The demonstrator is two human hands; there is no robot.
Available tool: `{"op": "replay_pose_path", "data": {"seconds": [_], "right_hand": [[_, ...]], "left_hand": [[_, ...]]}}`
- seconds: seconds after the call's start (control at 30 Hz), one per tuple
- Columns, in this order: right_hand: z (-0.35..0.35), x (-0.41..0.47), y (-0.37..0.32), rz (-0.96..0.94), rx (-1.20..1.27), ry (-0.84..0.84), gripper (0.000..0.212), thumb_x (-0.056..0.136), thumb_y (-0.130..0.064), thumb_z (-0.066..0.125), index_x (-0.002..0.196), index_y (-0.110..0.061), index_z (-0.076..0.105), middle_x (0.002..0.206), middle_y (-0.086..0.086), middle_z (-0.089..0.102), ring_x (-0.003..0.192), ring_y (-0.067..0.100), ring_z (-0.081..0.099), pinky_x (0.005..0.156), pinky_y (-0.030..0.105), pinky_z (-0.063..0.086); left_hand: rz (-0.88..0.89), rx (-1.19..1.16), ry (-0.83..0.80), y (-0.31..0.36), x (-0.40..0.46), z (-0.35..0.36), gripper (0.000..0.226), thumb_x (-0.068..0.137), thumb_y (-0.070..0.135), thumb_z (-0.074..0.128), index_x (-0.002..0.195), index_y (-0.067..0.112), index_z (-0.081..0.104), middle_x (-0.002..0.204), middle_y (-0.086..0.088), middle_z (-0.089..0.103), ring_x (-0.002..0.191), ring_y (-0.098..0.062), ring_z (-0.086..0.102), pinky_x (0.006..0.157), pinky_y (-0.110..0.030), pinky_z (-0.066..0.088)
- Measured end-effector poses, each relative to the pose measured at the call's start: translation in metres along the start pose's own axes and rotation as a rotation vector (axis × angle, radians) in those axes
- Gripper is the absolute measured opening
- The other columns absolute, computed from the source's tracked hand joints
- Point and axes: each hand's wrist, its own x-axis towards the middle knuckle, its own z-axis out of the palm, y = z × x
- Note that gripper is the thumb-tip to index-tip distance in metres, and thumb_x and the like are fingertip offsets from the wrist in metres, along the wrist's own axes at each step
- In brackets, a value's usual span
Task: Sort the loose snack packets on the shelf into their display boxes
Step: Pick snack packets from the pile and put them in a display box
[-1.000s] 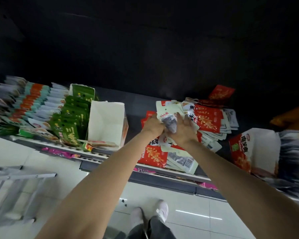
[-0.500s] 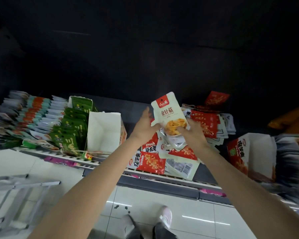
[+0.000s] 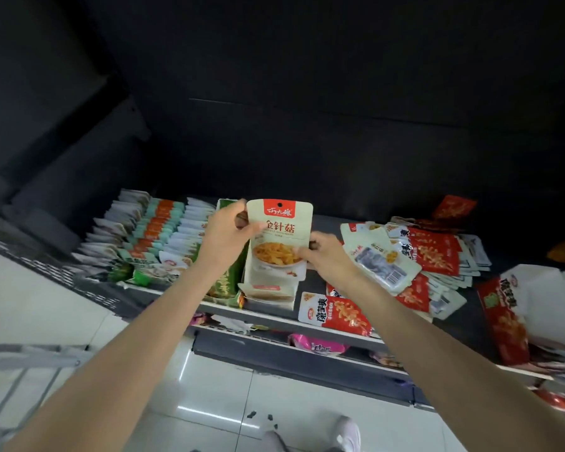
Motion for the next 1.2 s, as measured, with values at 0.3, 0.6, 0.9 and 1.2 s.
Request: {"op": "replay_pose_path", "data": {"seconds": [0.3, 0.6, 0.9, 1.2], "right_hand": [[0.027, 0.001, 0.016, -0.018, -0.451, 0.015, 0.029, 0.089, -0.018, 0.061, 0.117, -0.011, 0.064, 0.118, 0.006, 0.066, 0.097, 0.019, 0.066, 0.081, 0.027, 0.054], [0.022, -0.006, 0.006, 0.105, -0.479, -0.296, 0.029, 0.092, -0.010, 0.049, 0.116, -0.013, 0.066, 0.118, 0.002, 0.065, 0.107, 0.016, 0.060, 0.093, 0.030, 0.047], [-0.031, -0.010, 0.035, 0.104, -0.201, 0.151, 0.015, 0.088, -0.011, 0.059, 0.096, -0.018, 0.069, 0.099, 0.001, 0.071, 0.095, 0.013, 0.066, 0.090, 0.027, 0.051], [-0.099, 0.006, 0.124, 0.268, -0.730, 0.214, 0.062, 0.091, -0.020, 0.056, 0.143, -0.011, 0.025, 0.150, 0.013, 0.028, 0.141, 0.028, 0.025, 0.109, 0.040, 0.036]], "left_hand": [[0.052, 0.379, -0.314, -0.042, -0.017, -0.012, 0.023, 0.089, 0.012, 0.059, 0.111, 0.014, 0.062, 0.096, 0.002, 0.064, 0.055, -0.004, 0.055, 0.051, -0.014, 0.047], [0.064, 0.615, -0.611, -0.037, -0.021, -0.008, 0.029, 0.091, 0.039, 0.052, 0.109, 0.022, 0.068, 0.107, 0.008, 0.068, 0.067, -0.003, 0.057, 0.065, -0.020, 0.048], [0.134, 0.221, -0.346, 0.001, -0.013, 0.060, 0.018, 0.091, 0.018, 0.053, 0.103, 0.013, 0.066, 0.100, -0.001, 0.069, 0.090, -0.010, 0.061, 0.086, -0.026, 0.050], [-0.228, 0.135, -0.598, 0.017, 0.015, 0.196, 0.037, 0.095, 0.021, 0.047, 0.130, 0.010, 0.049, 0.135, -0.008, 0.052, 0.123, -0.026, 0.050, 0.098, -0.030, 0.039]]}}
